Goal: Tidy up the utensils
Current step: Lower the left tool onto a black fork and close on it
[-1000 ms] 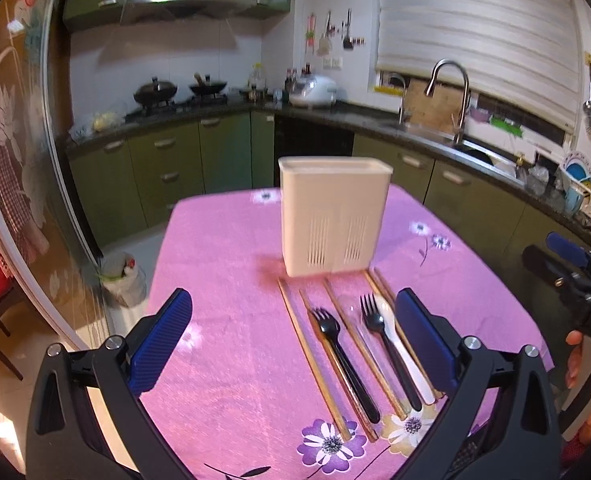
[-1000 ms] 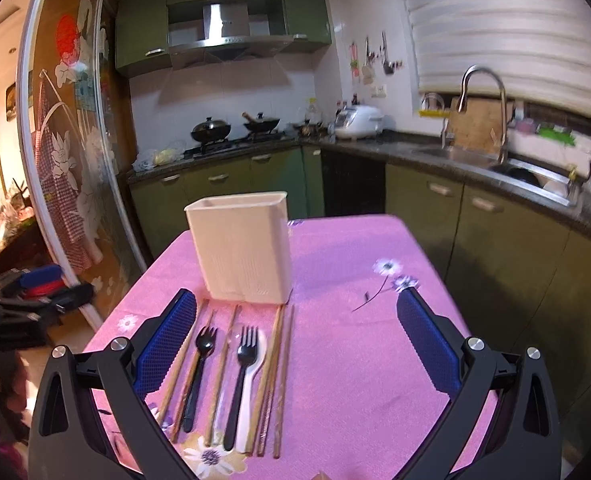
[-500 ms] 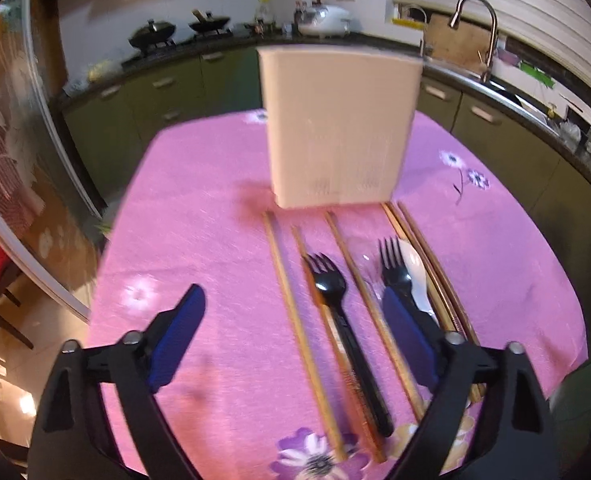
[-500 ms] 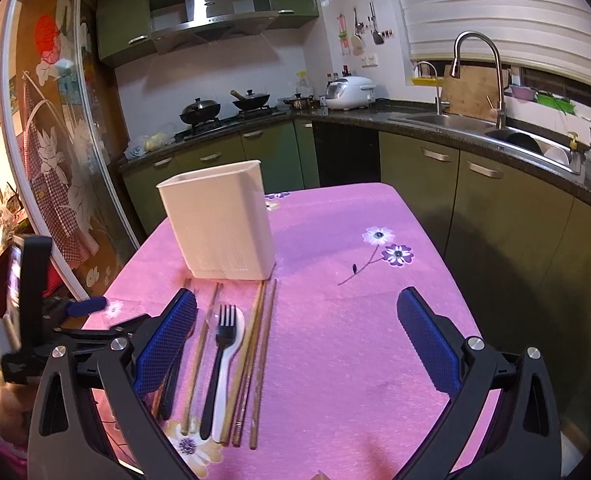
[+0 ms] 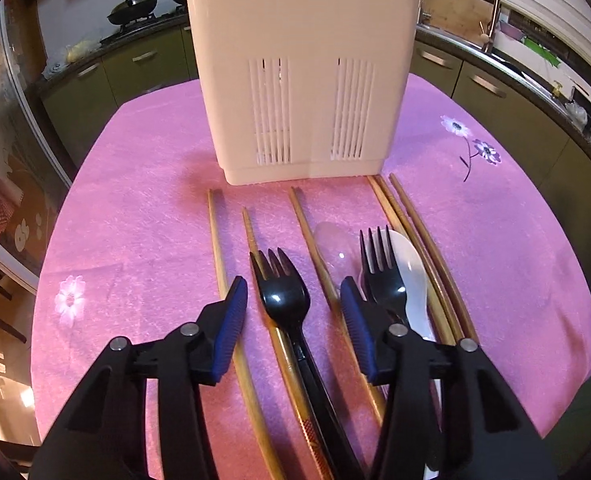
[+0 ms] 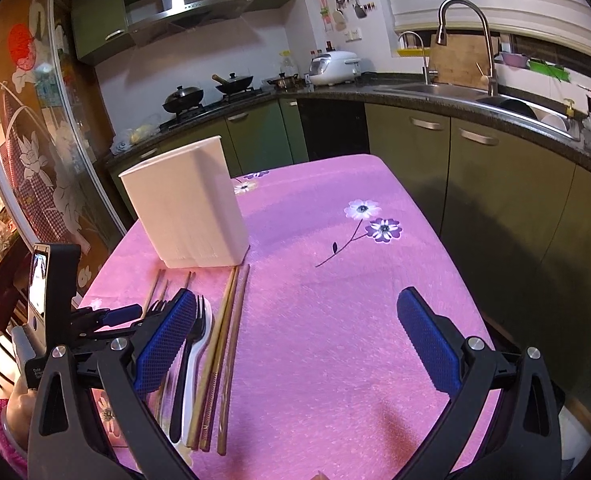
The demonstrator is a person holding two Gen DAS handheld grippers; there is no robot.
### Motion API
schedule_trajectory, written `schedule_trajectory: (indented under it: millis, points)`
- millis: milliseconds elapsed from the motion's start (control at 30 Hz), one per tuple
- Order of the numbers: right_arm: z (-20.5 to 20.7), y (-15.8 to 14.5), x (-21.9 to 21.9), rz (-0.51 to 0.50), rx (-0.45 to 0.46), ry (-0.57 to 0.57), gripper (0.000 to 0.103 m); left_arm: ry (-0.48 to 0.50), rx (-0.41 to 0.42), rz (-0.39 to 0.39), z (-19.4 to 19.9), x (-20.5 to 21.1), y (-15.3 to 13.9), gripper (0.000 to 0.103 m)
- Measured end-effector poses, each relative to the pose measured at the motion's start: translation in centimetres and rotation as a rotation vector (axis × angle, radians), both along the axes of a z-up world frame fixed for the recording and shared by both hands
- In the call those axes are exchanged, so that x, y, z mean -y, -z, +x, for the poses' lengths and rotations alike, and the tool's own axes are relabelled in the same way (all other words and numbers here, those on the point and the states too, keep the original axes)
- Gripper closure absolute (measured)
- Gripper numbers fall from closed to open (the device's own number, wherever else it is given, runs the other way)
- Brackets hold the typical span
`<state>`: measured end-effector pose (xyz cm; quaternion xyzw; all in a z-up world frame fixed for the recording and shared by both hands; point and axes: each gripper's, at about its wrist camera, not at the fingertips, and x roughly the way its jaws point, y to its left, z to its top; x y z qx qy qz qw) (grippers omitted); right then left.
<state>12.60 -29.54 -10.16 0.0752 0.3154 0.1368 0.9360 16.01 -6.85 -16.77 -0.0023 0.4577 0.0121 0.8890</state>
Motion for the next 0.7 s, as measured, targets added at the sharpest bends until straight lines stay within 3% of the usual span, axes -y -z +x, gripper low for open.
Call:
schedule_trajectory:
  millis: [100,167,467,700]
  points:
    - [0.2,0.3,0.2,0.005,-0.006,0.002,0.004,-0.005,-0.020,-0.014,0.5,-0.1,0.5,0.063]
    - [0.4,0.4,0.4,0.008,-0.009,0.007,0.004,-0.010,-0.029,-0.029,0.7,-0.2,0.7,0.076]
    - [0.7,1.1,0.8,0.020,-0.026,0.011,0.004,0.010,-0.026,-0.059,0.8,0.0,0.5,0.077]
    - [0.9,1.4,-2.4,-0.025,-0.052,-0.089,0.004,0.019,0.048,-0.063,-0.8,-0.8,-2.1,0.077]
